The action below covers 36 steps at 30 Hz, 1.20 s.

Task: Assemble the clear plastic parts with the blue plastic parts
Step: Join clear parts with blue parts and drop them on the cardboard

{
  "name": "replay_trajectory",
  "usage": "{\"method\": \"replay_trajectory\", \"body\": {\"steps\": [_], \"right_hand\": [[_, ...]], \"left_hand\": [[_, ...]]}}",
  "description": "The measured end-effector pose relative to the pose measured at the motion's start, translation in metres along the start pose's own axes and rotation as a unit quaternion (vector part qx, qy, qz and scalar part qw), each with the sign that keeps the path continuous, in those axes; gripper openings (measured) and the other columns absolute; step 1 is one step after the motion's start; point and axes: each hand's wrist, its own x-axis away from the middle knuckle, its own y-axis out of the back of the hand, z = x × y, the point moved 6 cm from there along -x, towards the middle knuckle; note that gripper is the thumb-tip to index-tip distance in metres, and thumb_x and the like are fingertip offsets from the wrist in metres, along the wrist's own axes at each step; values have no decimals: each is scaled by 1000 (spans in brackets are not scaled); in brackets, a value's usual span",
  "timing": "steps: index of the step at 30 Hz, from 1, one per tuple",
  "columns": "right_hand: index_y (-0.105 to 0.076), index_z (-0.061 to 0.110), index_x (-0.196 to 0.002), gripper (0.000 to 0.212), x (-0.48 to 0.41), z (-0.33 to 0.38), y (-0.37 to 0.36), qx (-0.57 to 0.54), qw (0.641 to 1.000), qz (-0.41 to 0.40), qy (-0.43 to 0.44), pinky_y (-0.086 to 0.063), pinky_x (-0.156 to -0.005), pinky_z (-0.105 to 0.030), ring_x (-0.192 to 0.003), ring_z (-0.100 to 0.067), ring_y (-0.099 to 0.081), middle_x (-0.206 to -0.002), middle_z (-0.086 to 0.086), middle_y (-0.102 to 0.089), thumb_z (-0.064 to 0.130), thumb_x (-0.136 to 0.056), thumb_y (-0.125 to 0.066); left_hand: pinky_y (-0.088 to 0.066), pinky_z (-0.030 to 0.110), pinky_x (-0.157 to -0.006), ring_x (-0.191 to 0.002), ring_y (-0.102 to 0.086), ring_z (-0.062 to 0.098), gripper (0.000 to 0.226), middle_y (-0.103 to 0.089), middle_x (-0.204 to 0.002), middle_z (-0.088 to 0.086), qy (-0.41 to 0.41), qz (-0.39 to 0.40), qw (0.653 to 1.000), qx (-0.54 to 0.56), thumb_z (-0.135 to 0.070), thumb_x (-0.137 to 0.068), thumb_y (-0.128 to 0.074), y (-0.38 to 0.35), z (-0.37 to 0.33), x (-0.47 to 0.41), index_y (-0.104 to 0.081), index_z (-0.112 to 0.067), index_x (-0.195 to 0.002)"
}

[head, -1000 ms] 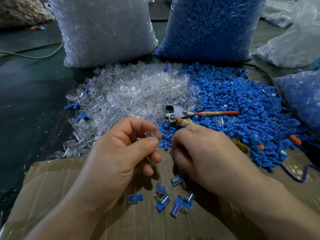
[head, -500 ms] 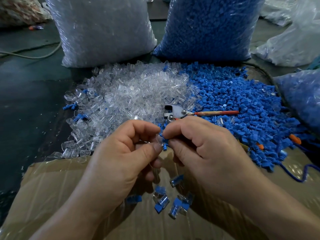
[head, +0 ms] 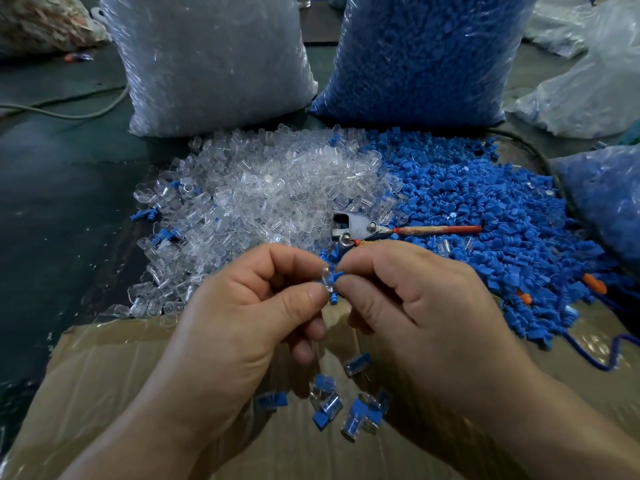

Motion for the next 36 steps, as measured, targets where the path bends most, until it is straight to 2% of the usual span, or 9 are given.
{"method": "replay_trajectory", "body": {"steps": [3, 9, 14, 17, 22, 26, 30, 33, 36], "right_hand": [[-66, 16, -101, 20, 0, 7, 0, 52, 997, 4, 50, -50, -67, -33, -80, -12, -59, -90, 6, -62, 30, -97, -51], [-66, 13, -109, 19, 0, 6, -3, 57, 996, 34, 56, -52, -65, -43, -82, -22, -62, -98, 1, -64, 21, -98, -52], [-64, 21, -104, 21, 2, 4, 0, 54, 998, 19, 30, -50, -65, -37, -79, -13, -60, -90, 8, -63, 31, -99, -46], [-63, 24, -100, 27, 4, 3, 1, 78, 997, 2, 4, -48, -62, -35, -74, -10, -58, -86, 11, -60, 39, -98, -41], [-62, 18, -100, 11, 3, 9, -8, 128, 988, 58, 59, -47, -59, -38, -75, -18, -57, -89, 4, -60, 23, -91, -59], [-65, 16, -102, 19, 3, 12, -6, 172, 975, 89, 107, -50, -58, -38, -79, -18, -59, -94, 2, -62, 16, -83, -65], [-65, 22, -106, 22, 1, 12, -6, 182, 973, 104, 100, -52, -63, -34, -86, -15, -60, -99, 6, -64, 25, -89, -51], [-57, 25, -117, 27, 1, 9, -7, 104, 987, 107, 64, -55, -70, -42, -95, -19, -62, -109, 5, -63, 29, -92, -49], [-40, 31, -135, 46, -1, -5, -2, 183, 980, 79, 29, -50, -95, -38, -115, -17, -56, -128, 7, -59, 39, -90, -50]], "left_hand": [[-48, 21, -44, -54, -61, 14, 21, -66, -66, 10, 13, 12, 1000, 2, -25, -64, -78, -1, 1, 0, -76, -20, -84], [-50, 26, -48, -54, -60, 16, 33, -68, -70, 6, 4, -12, 999, -51, -36, -61, -89, 0, 6, -1, -76, -23, -88], [-51, 25, -49, -56, -64, 17, 24, -69, -67, 6, 2, -4, 999, -50, -31, -71, -86, 1, 4, 1, -77, -24, -92], [-53, 21, -54, -65, -70, 19, 24, -73, -79, 7, -36, 9, 996, -85, -28, -74, -82, -6, -1, 4, -77, -28, -98], [-52, 22, -51, -56, -66, 17, 21, -70, -67, 7, -31, -32, 994, -97, -30, -69, -70, -7, 4, 0, -77, -28, -88], [-49, 25, -44, -47, -59, 19, 30, -64, -58, 10, 36, -5, 998, -56, -36, -59, -74, -5, 4, -1, -77, -22, -85], [-49, 27, -44, -47, -58, 20, 39, -64, -58, 12, 62, 8, 997, -45, -40, -52, -76, -3, 6, -1, -77, -20, -86], [-52, 25, -48, -54, -63, 18, 35, -67, -64, 11, 32, -4, 998, -51, -37, -55, -78, -2, 5, -2, -77, -20, -86], [-52, 26, -50, -53, -64, 21, 22, -68, -65, 10, 6, -35, 996, -77, -27, -65, -78, 0, 5, -3, -75, -24, -87]]}}
